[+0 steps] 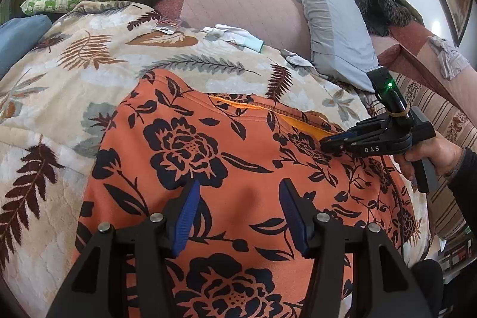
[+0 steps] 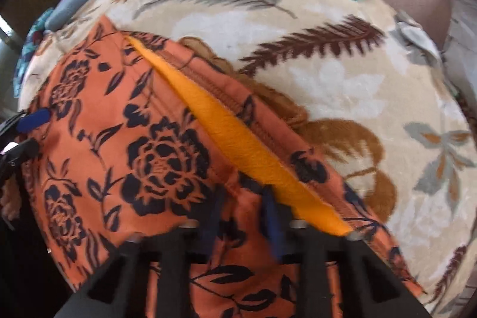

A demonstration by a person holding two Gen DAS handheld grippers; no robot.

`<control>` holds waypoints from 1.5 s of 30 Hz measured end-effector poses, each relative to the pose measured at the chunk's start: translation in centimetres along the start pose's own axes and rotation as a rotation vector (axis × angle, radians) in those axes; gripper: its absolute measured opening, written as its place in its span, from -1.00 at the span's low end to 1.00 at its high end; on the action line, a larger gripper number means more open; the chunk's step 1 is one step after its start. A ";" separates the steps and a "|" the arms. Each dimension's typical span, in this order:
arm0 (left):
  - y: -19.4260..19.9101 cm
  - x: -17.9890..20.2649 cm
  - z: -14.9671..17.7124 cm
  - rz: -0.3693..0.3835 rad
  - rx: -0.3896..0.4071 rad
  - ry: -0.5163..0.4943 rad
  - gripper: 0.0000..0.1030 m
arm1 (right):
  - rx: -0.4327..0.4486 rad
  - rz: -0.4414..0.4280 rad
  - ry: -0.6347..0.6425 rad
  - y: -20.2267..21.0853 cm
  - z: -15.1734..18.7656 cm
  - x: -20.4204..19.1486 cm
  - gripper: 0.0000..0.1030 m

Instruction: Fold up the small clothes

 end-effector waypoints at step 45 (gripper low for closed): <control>-1.4 1.7 1.3 -0.143 -0.015 -0.104 0.17 | 0.230 -0.205 -0.562 -1.1 1.6 1.5 -0.04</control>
Point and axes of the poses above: each gripper's, at about its wrist camera, not at the fingertips, and y roughly against the way its jaws point, x to its right, z to its underside, the point moved 1 cm from there along -y, roughly the way its jaws point, and after that the axes turned 5 degrees about x, right-handed, at the moved point
